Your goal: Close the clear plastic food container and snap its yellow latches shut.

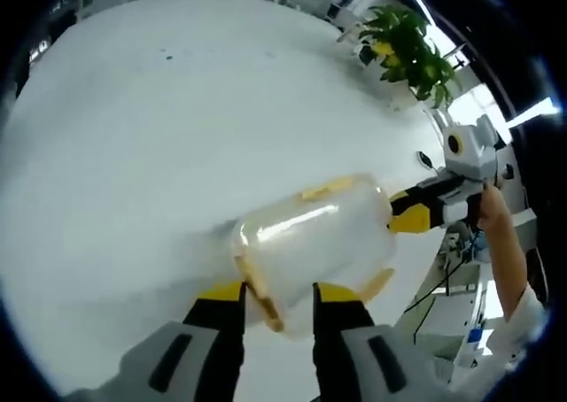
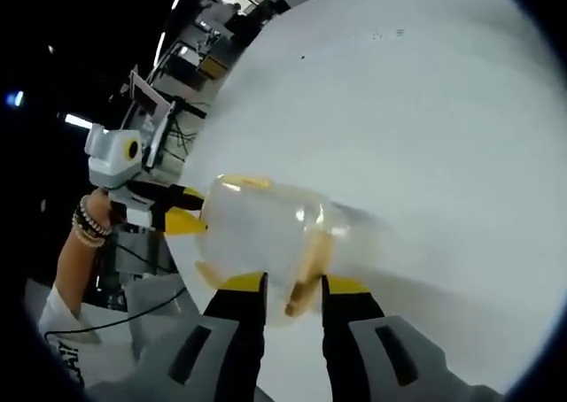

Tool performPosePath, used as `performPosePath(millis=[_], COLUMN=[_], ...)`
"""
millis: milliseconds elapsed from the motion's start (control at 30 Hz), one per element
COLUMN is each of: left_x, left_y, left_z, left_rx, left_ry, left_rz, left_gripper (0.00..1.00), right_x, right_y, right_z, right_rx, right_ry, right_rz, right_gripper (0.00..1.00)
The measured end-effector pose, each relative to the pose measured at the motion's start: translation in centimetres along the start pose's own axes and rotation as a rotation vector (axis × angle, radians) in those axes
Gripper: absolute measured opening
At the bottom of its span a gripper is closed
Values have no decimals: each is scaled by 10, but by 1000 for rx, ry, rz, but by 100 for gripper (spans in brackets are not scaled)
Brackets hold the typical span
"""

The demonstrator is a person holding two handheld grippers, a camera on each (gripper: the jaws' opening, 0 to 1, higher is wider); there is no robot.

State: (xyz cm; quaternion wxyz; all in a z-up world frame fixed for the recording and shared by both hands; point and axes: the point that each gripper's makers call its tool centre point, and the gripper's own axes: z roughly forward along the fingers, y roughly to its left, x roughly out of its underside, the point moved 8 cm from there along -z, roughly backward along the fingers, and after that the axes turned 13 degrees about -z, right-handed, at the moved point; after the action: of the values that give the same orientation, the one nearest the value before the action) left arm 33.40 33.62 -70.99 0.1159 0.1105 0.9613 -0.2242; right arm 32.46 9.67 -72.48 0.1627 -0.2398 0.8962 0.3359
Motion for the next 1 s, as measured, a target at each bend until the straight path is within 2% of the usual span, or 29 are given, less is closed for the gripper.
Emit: performPosePath(millis=[67, 133, 167, 267, 333, 400, 433, 567, 633, 700, 767, 800, 867, 933, 1000], left_x=[2, 5, 5, 3, -2, -6, -9, -12, -9, -6, -3, -1, 3, 8, 10], left_y=[-4, -7, -10, -17, -19, -23, -25, -31, -31, -32, -36, -39, -39, -41, -41], left_z=[0, 0, 1, -2, -5, -8, -10, -17, -17, -19, -20, -19, -17, -13, -9], left_rx=[-17, -40, -39, -34, -60, -43, -18, 61, 75, 82, 118, 150, 165, 209, 236], left_ry=[-8, 25, 18, -14, -52, -91, -145, -252, -253, -283, -323, -349, -374, -364, -385], left_rz=[116, 171, 216, 277, 325, 345, 335, 275, 290, 316, 318, 308, 274, 217, 189], left_gripper=[28, 37, 42, 42, 42, 44, 44, 44, 44, 42, 39, 38, 35, 30, 27], right_x=[0, 0, 0, -1, 0, 0, -1, -8, -13, -18, -22, -24, -28, -31, -33], right_y=[0, 0, -2, -5, -4, -4, -6, -4, -4, -1, 1, 3, 6, 11, 17], right_z=[0, -1, -2, -2, -3, -6, -8, -19, -22, -25, -25, -25, -24, -20, -16], right_rx=[5, 20, 53, 90, 71, 76, 97, 104, 103, 101, 92, 85, 71, 68, 56], right_ry=[-3, 1, 9, 10, 10, 12, 9, -25, -40, -65, -88, -96, -118, -136, -143], right_rz=[-13, -25, -51, -106, -106, -120, -130, -147, -149, -177, -198, -202, -215, -227, -236], right_gripper=[21, 23, 27, 34, 32, 31, 30, 22, 23, 21, 19, 18, 16, 16, 14])
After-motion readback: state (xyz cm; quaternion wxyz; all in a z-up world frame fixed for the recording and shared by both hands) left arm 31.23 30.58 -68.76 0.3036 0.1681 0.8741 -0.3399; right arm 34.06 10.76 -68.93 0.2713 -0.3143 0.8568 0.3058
